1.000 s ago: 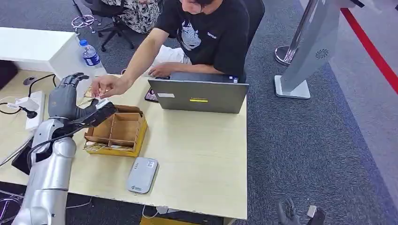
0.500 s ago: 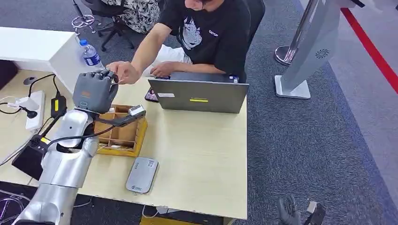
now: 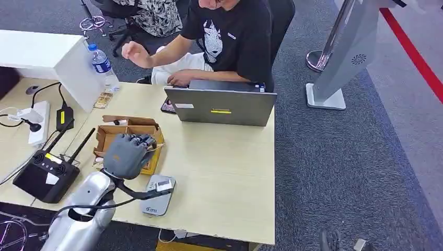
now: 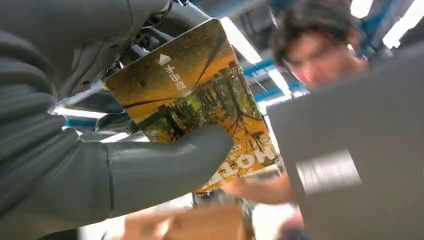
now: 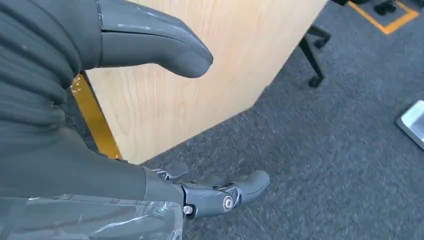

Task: Pass the card to the sensor for recognition and then transmit it.

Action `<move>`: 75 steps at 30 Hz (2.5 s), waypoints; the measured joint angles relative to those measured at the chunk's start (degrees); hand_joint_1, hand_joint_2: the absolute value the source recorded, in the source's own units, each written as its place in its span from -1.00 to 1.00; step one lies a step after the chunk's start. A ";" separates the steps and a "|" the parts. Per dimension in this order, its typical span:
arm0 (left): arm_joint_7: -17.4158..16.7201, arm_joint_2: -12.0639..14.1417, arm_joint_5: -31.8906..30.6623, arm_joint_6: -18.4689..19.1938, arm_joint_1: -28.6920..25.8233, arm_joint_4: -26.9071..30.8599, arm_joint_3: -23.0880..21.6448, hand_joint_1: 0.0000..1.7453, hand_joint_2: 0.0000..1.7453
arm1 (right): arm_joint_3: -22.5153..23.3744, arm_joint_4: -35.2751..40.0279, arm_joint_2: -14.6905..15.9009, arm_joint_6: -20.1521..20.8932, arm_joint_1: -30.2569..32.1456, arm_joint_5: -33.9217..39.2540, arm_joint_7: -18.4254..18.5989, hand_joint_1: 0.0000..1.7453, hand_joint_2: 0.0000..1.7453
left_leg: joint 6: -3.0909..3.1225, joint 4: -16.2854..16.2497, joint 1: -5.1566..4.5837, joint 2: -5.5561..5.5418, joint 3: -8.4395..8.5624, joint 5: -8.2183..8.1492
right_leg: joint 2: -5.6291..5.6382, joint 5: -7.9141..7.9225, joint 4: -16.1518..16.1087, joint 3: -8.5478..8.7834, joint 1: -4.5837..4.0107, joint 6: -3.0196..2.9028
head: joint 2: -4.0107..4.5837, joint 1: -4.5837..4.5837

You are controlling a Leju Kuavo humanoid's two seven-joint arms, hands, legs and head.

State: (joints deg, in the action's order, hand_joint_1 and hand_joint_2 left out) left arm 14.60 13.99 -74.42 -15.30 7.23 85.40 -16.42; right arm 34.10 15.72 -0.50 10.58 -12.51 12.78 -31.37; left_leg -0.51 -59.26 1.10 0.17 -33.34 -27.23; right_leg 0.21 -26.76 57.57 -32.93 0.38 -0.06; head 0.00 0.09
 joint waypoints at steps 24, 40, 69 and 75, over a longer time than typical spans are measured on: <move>-0.33 -2.65 -6.67 -6.41 0.65 -19.57 -5.05 1.00 1.00 | 4.19 0.07 -0.35 0.15 -1.59 -8.11 1.66 -1.00 1.00 | 0.07 -0.01 -0.04 -0.08 -0.12 0.06 | -0.14 0.06 -0.01 -0.03 0.01 0.06 | 0.00 -0.02; -3.43 -6.93 -7.65 -4.20 15.26 -10.62 -3.98 1.00 1.00 | 5.44 0.07 -1.42 0.11 -2.83 -11.97 2.60 -1.00 1.00 | 0.03 -0.04 -0.02 -0.13 -0.23 0.30 | -0.18 0.28 0.02 -0.10 0.00 0.06 | 0.00 -0.02; -6.03 -5.05 -7.94 -4.15 26.72 -20.22 6.88 -1.00 1.00 | 6.55 0.72 -3.96 0.35 -3.45 -15.76 3.17 -1.00 1.00 | -0.05 -0.03 0.01 -0.12 -0.32 0.40 | -0.14 0.34 0.08 -0.24 -0.01 0.00 | 0.00 -0.02; -3.67 -5.73 -7.35 -4.44 23.07 -15.41 7.67 -1.00 1.00 | 6.99 1.03 -4.15 0.26 -3.33 -15.74 3.04 -1.00 1.00 | -0.04 -0.03 -0.01 -0.11 -0.37 0.39 | -0.13 0.33 0.07 -0.29 0.00 0.01 | 0.00 -0.02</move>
State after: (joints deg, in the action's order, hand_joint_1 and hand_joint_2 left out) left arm 10.93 8.26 -81.77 -19.74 30.31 69.99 -8.74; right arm 41.09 16.74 -4.66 10.84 -15.83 -2.95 -28.33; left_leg -0.56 -59.29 1.09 0.06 -33.71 -26.84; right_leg 0.09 -26.43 57.64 -33.22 0.38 -0.05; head 0.00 0.07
